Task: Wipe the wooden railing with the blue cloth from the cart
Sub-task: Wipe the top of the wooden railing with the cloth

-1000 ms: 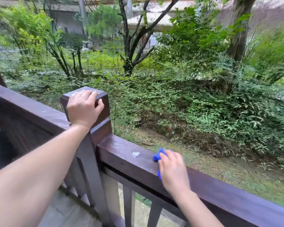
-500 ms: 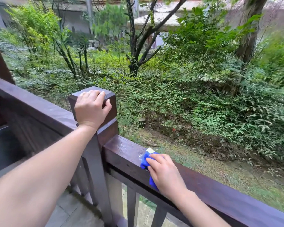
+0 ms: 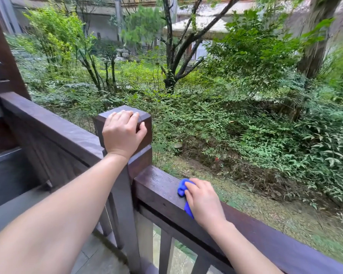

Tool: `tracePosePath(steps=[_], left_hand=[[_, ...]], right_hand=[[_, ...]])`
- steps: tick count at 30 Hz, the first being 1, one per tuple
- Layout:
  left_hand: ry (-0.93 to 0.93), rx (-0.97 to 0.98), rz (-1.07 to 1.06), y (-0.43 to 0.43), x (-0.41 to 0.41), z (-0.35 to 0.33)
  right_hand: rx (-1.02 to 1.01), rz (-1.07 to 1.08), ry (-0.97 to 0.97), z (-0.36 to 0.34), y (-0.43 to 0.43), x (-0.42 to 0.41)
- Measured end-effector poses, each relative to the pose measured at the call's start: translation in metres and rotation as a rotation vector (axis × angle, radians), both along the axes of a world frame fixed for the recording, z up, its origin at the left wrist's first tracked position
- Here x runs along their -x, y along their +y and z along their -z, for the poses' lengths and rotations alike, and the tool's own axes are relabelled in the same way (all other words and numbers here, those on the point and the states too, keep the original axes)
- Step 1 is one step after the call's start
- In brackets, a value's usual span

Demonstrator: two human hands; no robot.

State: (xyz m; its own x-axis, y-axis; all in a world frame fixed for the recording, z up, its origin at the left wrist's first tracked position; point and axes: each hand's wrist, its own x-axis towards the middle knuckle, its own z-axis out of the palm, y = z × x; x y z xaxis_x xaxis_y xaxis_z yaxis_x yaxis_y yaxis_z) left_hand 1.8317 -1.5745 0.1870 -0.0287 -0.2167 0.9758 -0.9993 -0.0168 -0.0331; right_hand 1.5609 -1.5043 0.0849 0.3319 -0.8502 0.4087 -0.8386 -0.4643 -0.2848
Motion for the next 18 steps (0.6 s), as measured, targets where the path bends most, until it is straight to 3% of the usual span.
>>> tracePosePath(steps=[2, 7, 10, 13, 18], left_hand=[[-0.007, 0.008, 0.006, 0.0, 0.0, 0.0], [-0.004, 0.038, 0.016, -0.005, -0.002, 0.004], [0.0, 0.049, 0.012, -0.005, -0.002, 0.004], [-0.016, 0.062, 0.004, -0.005, -0.003, 0.003], [-0.024, 0.043, 0.017, -0.003, -0.002, 0.004]], right_hand=[[-0.03, 0.014, 0.039, -0.003, -0.007, -0.027], [0.035, -0.217, 0.12, 0.01, -0.002, -0.05], [0.057, -0.047, 0.128, 0.004, -0.027, -0.068], [-0.068, 0.072, 0.098, -0.002, -0.041, -0.113], [-0.063, -0.239, 0.159, 0.0, -0.024, -0.099]])
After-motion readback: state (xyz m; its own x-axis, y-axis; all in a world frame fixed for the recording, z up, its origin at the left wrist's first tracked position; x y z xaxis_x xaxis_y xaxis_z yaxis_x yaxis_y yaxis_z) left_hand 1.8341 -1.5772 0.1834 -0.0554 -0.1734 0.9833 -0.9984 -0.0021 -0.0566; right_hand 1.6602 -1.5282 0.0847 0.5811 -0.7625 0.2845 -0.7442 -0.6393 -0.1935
